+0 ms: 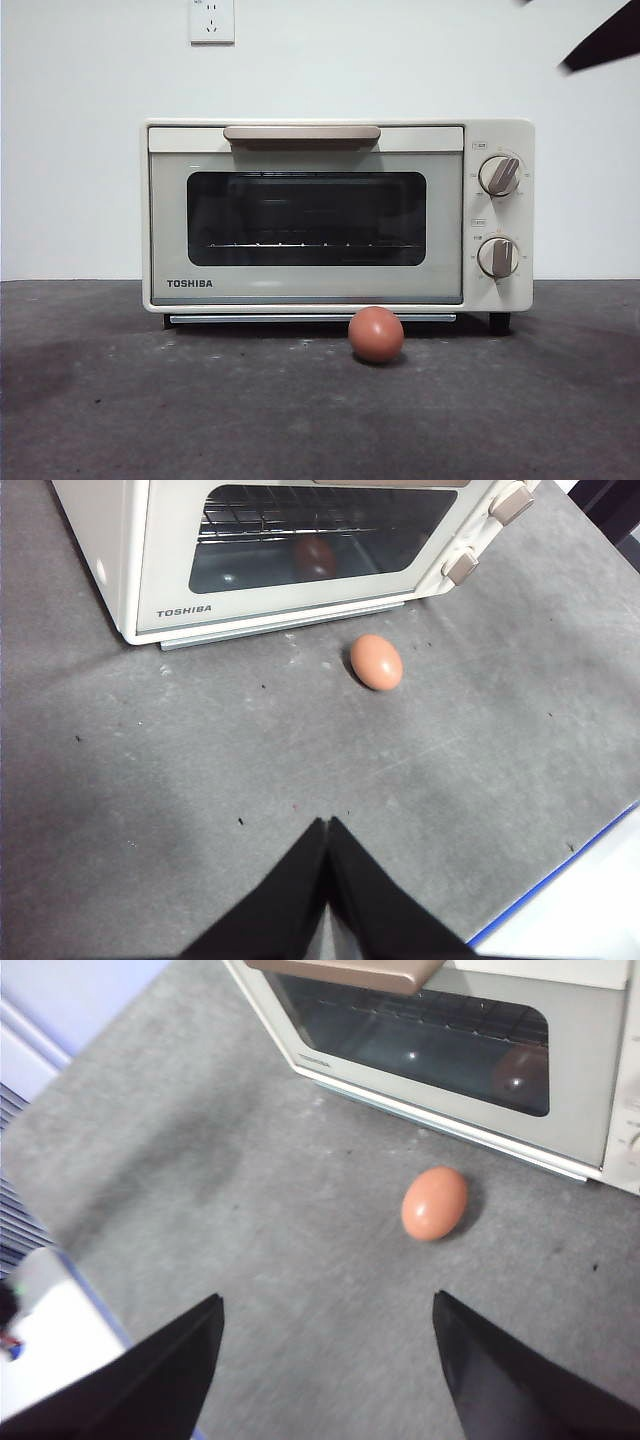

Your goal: Eggoven

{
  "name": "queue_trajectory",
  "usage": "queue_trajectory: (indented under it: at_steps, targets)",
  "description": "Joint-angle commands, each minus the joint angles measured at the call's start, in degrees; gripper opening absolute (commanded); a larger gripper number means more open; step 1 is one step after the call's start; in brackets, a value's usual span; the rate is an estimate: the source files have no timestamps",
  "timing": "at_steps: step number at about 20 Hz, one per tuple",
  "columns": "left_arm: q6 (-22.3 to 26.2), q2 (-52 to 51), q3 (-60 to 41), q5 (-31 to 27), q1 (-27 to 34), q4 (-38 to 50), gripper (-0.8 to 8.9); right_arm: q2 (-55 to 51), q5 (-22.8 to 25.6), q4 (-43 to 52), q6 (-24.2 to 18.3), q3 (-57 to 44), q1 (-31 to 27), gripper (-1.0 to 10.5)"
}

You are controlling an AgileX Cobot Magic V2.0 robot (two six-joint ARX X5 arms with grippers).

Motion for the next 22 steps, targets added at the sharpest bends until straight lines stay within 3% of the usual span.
queue_trajectory:
  at_steps: [1, 5, 10, 16, 22]
  targets:
    - [1.0, 0.3, 1.1, 0.3, -0.2, 0.7, 0.07, 5.8, 5.9, 5.3, 3.5, 0.9, 5.2, 3.4]
    - [1.0, 0.3, 1.1, 0.3, -0.2, 0.7, 0.07, 16.4, 16.8, 14.9, 7.4, 0.9, 13.3, 3.4]
    - [1.0, 0.3, 1.1, 0.3, -0.8, 0.7, 0.07, 28.1, 26.6, 22.9, 12.3, 0.9, 18.3, 3.4]
    - [1.0, 0.3, 1.1, 0.3, -2.9, 0.7, 0.07, 39.0, 31.4, 31.3, 15.5, 0.9, 19.3, 3.4]
    - [1.0, 0.3, 1.1, 0.3, -4.2, 0.7, 0.07, 43.8, 32.5, 36.2, 15.7, 1.0, 19.3, 3.4]
